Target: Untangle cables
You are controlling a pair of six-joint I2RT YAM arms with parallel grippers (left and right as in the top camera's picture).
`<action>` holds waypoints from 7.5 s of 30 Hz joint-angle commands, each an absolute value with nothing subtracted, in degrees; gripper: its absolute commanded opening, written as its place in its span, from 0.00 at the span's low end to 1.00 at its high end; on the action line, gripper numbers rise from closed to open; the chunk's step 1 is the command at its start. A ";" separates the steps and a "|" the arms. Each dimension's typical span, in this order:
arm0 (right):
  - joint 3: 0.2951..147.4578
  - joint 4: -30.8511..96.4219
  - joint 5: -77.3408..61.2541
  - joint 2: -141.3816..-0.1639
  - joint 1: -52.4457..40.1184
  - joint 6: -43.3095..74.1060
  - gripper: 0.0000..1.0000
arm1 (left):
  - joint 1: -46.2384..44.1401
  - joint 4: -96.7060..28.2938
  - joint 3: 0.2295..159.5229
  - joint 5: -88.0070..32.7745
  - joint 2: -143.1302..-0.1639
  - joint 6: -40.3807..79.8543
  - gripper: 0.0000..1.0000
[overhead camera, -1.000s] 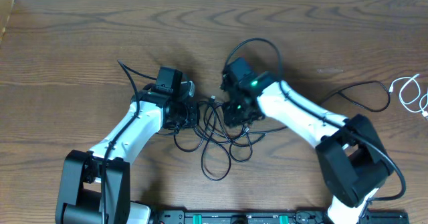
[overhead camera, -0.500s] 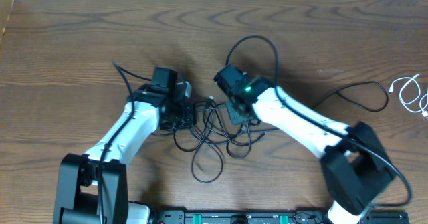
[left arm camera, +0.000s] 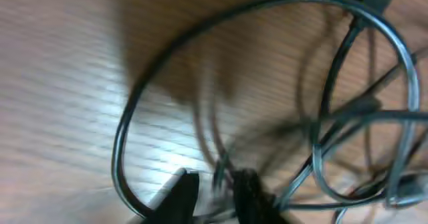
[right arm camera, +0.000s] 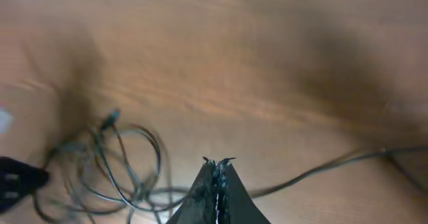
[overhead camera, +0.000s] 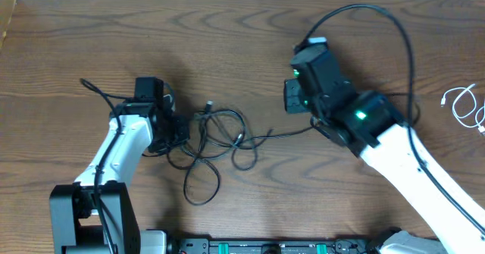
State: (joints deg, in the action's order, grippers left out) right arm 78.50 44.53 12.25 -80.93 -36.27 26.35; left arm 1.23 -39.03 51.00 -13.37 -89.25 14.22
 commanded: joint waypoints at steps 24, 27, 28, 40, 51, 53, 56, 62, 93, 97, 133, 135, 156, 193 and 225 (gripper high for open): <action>79.26 40.01 -12.38 -101.30 -43.24 20.80 0.69 | 2.57 -38.94 50.83 -12.78 -89.10 15.94 0.68; 79.26 36.58 -12.34 -106.63 -44.75 19.57 0.70 | 2.57 -38.92 50.83 -12.80 -89.10 15.97 0.68; 79.26 35.29 -12.36 -108.55 -45.10 19.64 0.70 | 2.57 -38.92 50.83 -12.80 -89.10 15.97 0.69; 79.66 31.35 -11.22 -113.27 -42.96 19.64 0.01 | 2.57 -38.92 50.83 -12.80 -89.10 15.97 0.69; 79.77 32.62 -27.77 -90.83 -40.32 12.69 0.01 | 2.57 -38.89 50.83 -12.80 -89.10 15.97 0.68; 79.77 32.75 -27.57 -85.58 -40.32 11.44 0.01 | 2.55 -38.79 50.83 -12.80 -89.10 15.97 0.69; 79.77 32.36 -27.57 -80.95 -40.32 9.08 0.01 | 2.55 -38.79 50.83 -12.82 -89.10 15.97 0.68; 79.77 30.87 -25.47 -74.37 -40.32 2.00 0.01 | 2.57 -38.79 50.83 -12.82 -89.10 15.97 0.68; 79.77 3.62 35.92 -63.18 -35.70 -2.96 0.01 | 2.55 -38.79 50.83 -12.82 -89.10 15.97 0.68; 79.77 5.50 45.98 -62.96 -32.80 -2.52 0.01 | 2.55 -38.79 50.83 -12.82 -89.10 15.97 0.69; 79.77 28.58 34.96 -63.44 -31.38 8.32 0.01 | -28.23 -15.49 50.83 -12.38 -89.30 60.45 0.74; 79.77 28.99 34.94 -63.44 -31.38 8.34 0.01 | -30.41 -14.85 50.83 -10.00 -90.00 65.08 0.74; 79.77 32.58 33.87 -63.44 -31.38 9.82 0.01 | -33.08 1.58 50.85 -7.84 -107.22 86.26 0.45; 79.88 4.25 14.17 -52.12 -24.97 5.67 0.01 | -12.08 -53.17 67.11 1.10 -96.68 47.03 0.15; 79.90 -15.38 23.42 -53.95 -13.06 -0.23 0.01 | -32.99 -35.00 74.28 -4.60 -99.33 49.21 0.74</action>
State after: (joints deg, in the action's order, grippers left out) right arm 79.15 -14.87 22.98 -54.41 -13.39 -1.34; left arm -32.91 -35.86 74.37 -1.43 -97.43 48.42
